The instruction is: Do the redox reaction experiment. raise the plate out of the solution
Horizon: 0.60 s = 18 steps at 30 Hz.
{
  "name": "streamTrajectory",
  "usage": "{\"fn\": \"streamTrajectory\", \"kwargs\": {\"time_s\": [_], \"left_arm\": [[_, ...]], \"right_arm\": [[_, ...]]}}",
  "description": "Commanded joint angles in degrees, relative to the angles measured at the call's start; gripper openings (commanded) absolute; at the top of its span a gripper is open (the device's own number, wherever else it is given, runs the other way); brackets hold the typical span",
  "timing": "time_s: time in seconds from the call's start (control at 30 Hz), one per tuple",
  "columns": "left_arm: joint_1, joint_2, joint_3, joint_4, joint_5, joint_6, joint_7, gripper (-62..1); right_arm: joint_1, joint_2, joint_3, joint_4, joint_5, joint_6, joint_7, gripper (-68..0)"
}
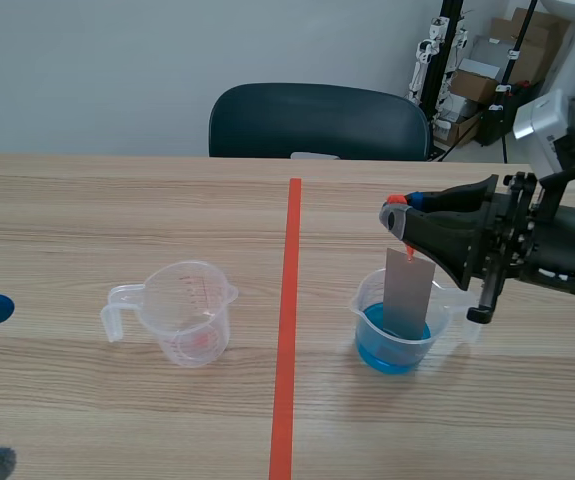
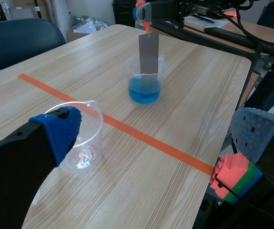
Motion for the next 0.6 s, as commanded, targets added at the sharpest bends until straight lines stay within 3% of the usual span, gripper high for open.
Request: {"fn": "streamTrajectory", "kwargs": {"time_s": [0.0, 0.5, 0.57], "left_arm": [[-0.02, 0.11, -0.74, 1.03, -0.42, -0.2, -1.14, 1.4], [-1.62, 1.31, -0.68, 1.16, -0.81, -0.24, -1.03, 1.1], [-3.1, 2.1, -0.68, 1.16, -0.76, -0.46, -0.68, -10.6]], "right_arm": [[0.46, 1.42, 0.46, 1.73, 0.85, 0.68, 0.87, -67.7], [0.44, 4.7, 0.9, 7.39, 1.31, 0.68, 1.33, -67.7], [0.44, 4.87, 1.57, 8.02, 1.49, 0.68, 1.31, -67.7]]}}
